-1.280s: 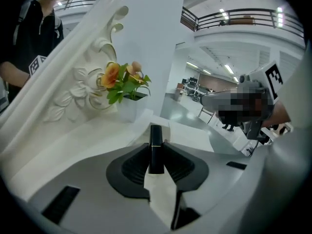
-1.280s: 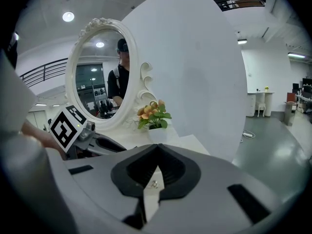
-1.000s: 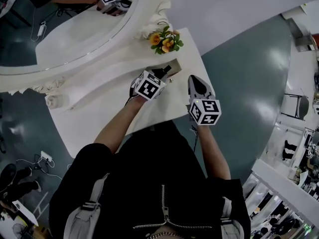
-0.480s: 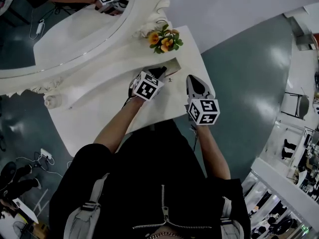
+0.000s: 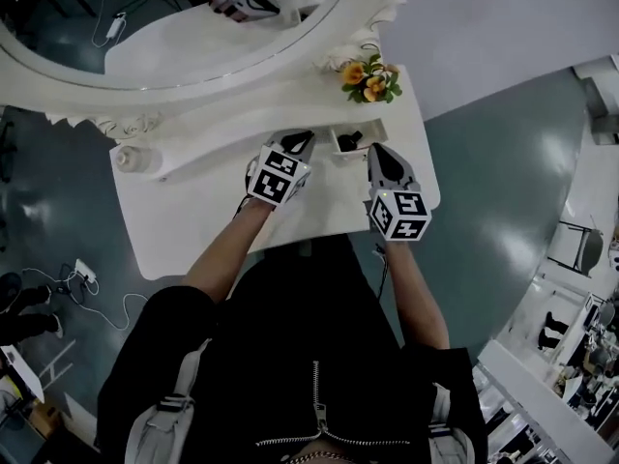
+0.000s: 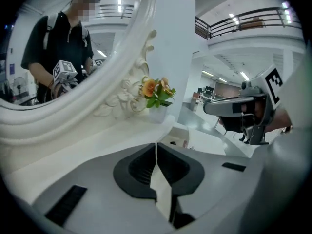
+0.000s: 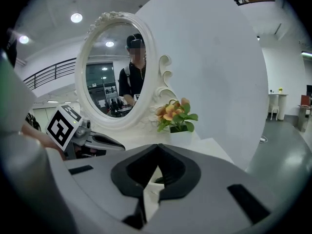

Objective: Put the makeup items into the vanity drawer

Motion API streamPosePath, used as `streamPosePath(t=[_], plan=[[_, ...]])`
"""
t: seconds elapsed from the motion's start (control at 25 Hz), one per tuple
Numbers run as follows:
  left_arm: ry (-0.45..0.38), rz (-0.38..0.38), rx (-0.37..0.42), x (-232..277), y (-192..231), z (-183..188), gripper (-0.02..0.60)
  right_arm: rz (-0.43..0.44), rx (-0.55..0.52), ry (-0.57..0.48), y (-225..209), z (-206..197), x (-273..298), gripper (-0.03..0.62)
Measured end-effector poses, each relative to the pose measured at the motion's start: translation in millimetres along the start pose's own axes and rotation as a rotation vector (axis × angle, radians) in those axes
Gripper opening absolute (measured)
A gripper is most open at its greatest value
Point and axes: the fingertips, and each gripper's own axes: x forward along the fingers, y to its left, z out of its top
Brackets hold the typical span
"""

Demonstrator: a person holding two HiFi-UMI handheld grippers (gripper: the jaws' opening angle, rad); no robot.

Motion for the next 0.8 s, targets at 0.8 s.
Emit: streamPosePath(t=[0.8], plan=[[-0.312, 0.416, -0.189, -235.2, 127.7, -39.6, 0.021, 0.273, -0.176, -0.13, 177.8, 52.5, 48.4, 0.005]])
